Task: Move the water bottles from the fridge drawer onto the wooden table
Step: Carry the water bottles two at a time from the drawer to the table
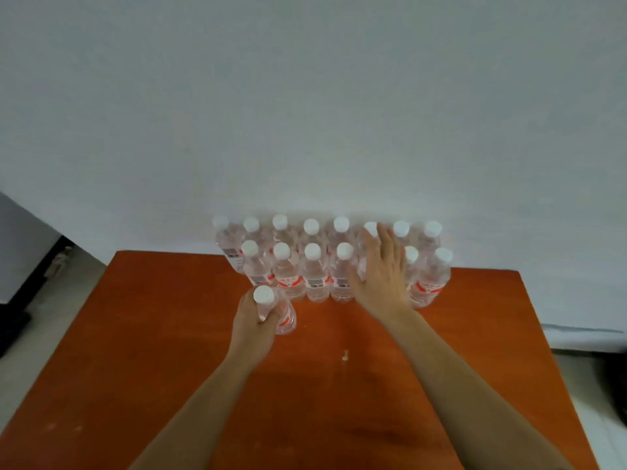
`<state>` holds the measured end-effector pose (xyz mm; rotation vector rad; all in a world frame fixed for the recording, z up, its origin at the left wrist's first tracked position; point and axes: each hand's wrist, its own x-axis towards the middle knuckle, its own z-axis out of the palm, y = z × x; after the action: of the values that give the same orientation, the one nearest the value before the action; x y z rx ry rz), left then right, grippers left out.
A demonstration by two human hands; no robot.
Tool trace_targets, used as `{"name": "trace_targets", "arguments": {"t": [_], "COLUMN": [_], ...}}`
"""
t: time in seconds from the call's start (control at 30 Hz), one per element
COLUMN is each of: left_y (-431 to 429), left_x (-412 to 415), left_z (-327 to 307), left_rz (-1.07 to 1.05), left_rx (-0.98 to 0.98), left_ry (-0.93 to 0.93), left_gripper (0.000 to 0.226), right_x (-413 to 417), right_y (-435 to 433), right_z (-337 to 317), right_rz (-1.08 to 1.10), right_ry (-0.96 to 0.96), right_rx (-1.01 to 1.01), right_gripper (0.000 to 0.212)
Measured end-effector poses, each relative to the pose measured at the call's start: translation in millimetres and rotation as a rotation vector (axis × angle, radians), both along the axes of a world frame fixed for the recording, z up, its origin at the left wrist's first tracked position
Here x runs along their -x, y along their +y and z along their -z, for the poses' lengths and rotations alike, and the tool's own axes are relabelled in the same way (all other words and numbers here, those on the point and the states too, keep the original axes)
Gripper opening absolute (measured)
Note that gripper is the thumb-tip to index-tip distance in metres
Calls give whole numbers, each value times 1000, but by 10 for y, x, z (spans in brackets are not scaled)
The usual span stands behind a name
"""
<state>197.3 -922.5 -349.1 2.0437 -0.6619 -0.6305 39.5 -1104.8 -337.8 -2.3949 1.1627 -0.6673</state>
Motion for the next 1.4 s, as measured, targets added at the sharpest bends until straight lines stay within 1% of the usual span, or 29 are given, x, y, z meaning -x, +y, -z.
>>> {"name": "trace_targets", "arguments": {"t": [0.07,0.2,0.27,0.33,0.4,0.47,0.6,0.73,0.83,0.93,1.1,1.2,1.27,1.33,1.4], "left_y": [160,374,416,399,334,231,-45,-234,-194,-150,-145,-149,-151,-156,-162], "left_x": [-347,-1024,-1285,-1488,-1645,-1723,-1696,-1666,-1621,-1628,-1657,-1684,-1721,-1736,-1735], "left_z": [-8,-63,-94,-128,-107,-80,-38,88,162,180,214,207,135,20,-122], "left_rz": [-13,-61,-57,-48,-7,60,176,230,199,162,197,244,261,264,267], "left_rx": [7,6,23,33,45,53,65,16,3,17,20,-28,-45,-5,55], "left_ry": [-12,-56,-76,-89,-91,-79,-62,-158,-161,-133,-125,-148,-157,-201,-294], "left_gripper": [49,47,43,39,30,28,43,38,46,54,58,57,51,46,40], "right_x": [-328,-1027,-1274,-1378,-1375,-1348,-1370,-1387,-1387,-1398,-1413,-1388,-1379,-1358,-1294], "right_y": [184,548,687,746,756,755,772,773,789,791,795,814,834,847,868], "right_z": [-2,42,108,156,175,191,231,234,244,258,275,216,126,4,-127], "right_rz": [-58,-154,-145,-102,-72,-70,-55,-39,-32,-23,-14,-20,-29,-3,54], "right_ry": [66,310,454,517,535,547,554,543,548,554,551,558,536,487,437], "right_rx": [30,-14,6,21,33,51,83,86,84,99,100,77,42,30,52], "right_gripper": [66,82,82,81,83,87,94,95,94,97,103,100,96,92,83]}}
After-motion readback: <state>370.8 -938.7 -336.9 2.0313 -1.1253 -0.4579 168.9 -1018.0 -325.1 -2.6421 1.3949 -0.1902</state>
